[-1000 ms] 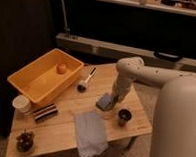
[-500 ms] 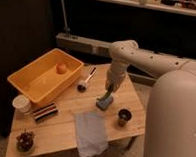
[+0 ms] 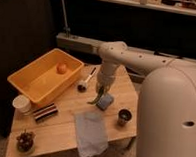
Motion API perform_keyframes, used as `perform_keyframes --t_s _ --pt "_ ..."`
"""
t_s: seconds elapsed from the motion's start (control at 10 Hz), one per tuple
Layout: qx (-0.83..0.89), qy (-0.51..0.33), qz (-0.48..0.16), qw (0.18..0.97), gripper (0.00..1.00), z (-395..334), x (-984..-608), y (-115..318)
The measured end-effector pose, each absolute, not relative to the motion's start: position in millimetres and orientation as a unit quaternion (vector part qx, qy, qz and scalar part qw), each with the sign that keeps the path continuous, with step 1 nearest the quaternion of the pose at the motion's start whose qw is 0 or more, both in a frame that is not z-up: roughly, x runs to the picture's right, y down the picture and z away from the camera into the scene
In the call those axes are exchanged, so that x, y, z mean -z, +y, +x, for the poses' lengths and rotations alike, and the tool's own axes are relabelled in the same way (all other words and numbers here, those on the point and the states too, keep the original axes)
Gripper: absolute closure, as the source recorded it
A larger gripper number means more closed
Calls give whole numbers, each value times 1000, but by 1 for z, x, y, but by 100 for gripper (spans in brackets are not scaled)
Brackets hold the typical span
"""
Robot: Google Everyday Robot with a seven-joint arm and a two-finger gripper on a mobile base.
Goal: Place pepper in table surface
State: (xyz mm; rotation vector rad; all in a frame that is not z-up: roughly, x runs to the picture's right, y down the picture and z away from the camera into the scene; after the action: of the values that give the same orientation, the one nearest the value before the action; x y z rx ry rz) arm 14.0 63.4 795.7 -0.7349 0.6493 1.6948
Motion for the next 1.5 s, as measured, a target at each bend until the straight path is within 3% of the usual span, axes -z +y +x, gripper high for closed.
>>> perform_keyframes --t_s 0.4,0.7,1.0,1.5 --pt "-647 272 -376 605 100 -83 -790 126" --pt "-593 271 -416 634 98 -129 -807 174" --pt "-577 266 -427 643 69 -143 -822 197" --pt "-581 237 -435 646 22 -149 -816 197"
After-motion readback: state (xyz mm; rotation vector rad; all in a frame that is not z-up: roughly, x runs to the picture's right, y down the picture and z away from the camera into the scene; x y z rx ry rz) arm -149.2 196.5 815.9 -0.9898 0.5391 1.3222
